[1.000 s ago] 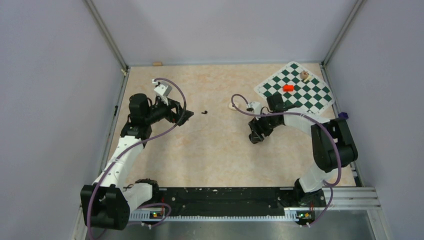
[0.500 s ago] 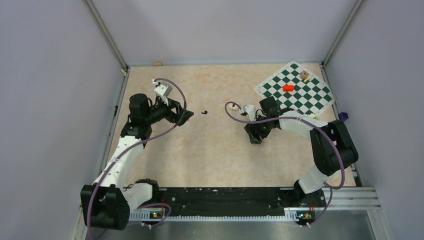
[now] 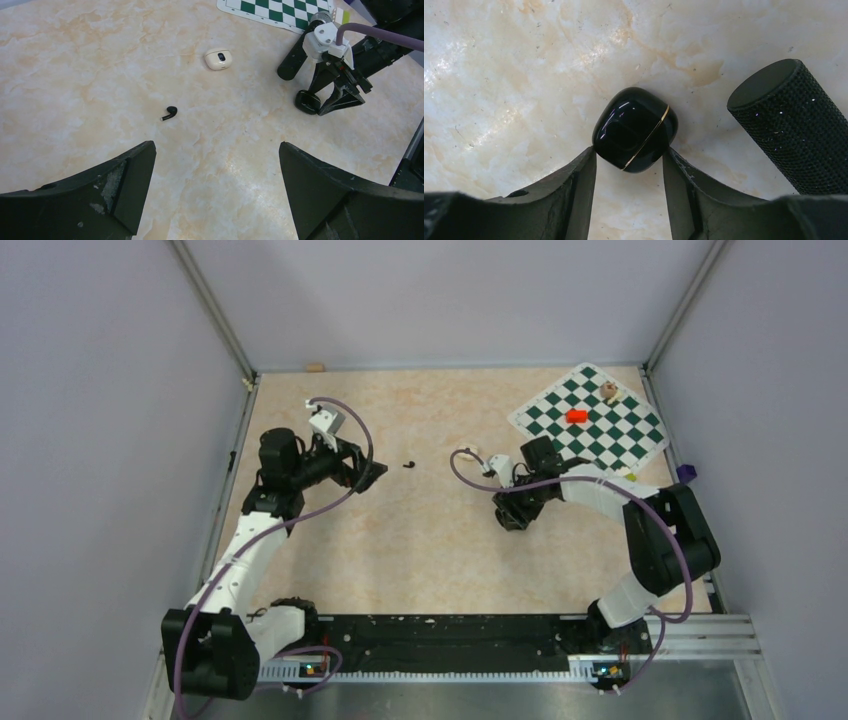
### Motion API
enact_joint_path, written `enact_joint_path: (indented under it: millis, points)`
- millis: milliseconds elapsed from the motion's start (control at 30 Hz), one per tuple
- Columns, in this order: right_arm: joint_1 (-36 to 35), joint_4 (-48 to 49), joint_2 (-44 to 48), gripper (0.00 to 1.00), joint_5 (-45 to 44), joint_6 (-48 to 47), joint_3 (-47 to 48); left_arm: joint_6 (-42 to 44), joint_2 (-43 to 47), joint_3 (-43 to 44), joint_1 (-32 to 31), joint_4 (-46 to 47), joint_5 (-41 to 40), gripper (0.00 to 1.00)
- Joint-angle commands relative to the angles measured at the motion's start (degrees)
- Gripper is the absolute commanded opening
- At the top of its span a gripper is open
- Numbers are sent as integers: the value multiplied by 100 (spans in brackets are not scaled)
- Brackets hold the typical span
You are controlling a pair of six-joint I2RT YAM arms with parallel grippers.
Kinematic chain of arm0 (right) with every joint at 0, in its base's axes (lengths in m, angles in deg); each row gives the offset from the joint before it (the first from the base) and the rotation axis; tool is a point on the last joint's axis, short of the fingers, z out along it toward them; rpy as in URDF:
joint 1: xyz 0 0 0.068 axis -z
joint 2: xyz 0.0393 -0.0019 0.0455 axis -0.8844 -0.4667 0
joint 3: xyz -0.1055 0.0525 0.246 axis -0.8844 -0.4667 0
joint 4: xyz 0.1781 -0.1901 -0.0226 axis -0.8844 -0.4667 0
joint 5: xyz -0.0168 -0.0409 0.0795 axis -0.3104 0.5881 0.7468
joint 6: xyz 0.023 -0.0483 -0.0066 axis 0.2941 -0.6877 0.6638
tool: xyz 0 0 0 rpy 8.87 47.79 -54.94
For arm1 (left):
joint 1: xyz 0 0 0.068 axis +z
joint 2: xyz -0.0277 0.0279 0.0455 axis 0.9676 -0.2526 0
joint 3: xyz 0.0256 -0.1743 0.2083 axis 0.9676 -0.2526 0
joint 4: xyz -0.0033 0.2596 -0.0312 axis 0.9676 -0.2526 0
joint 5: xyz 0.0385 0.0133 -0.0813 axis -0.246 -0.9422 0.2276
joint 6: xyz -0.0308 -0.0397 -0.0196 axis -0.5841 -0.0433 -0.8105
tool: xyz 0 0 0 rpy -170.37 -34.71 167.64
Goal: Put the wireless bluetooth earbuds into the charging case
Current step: Pick up the charging case at the center of the board.
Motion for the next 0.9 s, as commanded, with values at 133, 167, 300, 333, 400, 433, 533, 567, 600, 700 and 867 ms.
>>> enact_joint_path:
  millis: [133, 167, 300, 333, 400, 433, 533, 567, 600, 700, 867]
  points:
    - [-306, 297, 43, 54, -30, 305, 41, 27, -103, 24, -59, 318, -172, 99]
    - [-338, 337, 46, 54, -66, 292, 39, 19, -110, 12, -59, 319, -164, 99]
    - [-438, 618, 62, 50, -127, 313, -19, 18, -151, 6, -88, 335, -152, 99]
    - [-470, 649, 53, 51, -128, 376, 4, 18, -164, 7, -102, 337, -163, 99]
    - [-547, 675, 28, 54, -128, 543, 77, 25, -197, 3, -116, 346, -182, 99]
    - [-603, 670, 9, 55, -166, 620, 123, 26, -211, 2, -120, 346, -177, 99]
    - [-801, 681, -59, 61, -431, 707, 145, 35, -195, -9, -120, 345, -186, 99]
    - [-846, 681, -81, 63, -469, 709, 136, 35, -186, -10, -120, 354, -188, 99]
    - [-890, 677, -109, 63, -497, 698, 126, 39, -181, -23, -125, 355, -195, 99]
    - [-936, 662, -158, 57, -719, 629, 111, 35, -165, -29, -129, 355, -186, 99]
    - [-941, 836, -10, 32, -1122, 461, 14, 37, -200, -37, -129, 355, -195, 99]
